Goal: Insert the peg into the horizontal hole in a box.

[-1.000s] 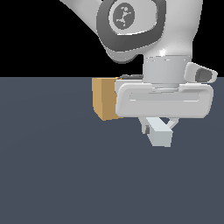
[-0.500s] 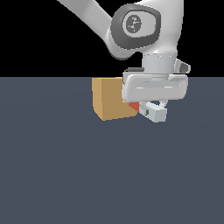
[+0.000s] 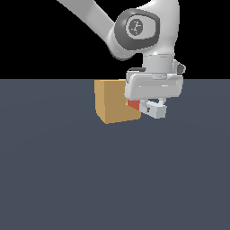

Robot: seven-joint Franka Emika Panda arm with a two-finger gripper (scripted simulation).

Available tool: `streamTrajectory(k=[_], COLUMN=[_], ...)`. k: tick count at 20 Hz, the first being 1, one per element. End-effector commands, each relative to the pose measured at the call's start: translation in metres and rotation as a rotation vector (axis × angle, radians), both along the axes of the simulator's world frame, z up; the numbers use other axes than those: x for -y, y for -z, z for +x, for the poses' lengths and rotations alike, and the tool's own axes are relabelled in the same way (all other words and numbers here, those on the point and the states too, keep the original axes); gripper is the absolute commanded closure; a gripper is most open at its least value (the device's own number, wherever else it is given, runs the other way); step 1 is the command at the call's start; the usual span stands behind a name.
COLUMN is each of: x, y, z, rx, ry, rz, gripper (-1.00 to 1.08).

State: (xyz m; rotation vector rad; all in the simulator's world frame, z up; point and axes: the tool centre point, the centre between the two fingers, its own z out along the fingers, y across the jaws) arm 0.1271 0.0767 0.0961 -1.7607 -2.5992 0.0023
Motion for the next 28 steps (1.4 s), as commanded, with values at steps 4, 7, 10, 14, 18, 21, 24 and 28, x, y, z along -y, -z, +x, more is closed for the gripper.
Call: streamTrajectory(k=[4, 7, 10, 14, 18, 21, 24, 28], x=[0.001, 0.001, 0.001, -0.006, -0.024, -0.047, -0.067, -0.086], y=[-0.003, -0.004, -0.002, -0.002, -0.002, -0.002, -0.003, -0.003], z=[0.001, 0.001, 0.0, -0.003, -0.011, -0.021, -0.029, -0.036], rx=[0.004, 0.005, 0.002, 0.002, 0.002, 0.003, 0.004, 0.004], ry=[-0.004, -0.004, -0.004, -0.004, -0.004, -0.004, -0.005, -0.005], rz=[-0.001, -0.001, -0.001, -0.001, -0.001, -0.001, -0.001, -0.001], gripper=[1.08, 1.08, 1.08, 1.08, 1.08, 1.08, 1.08, 1.08])
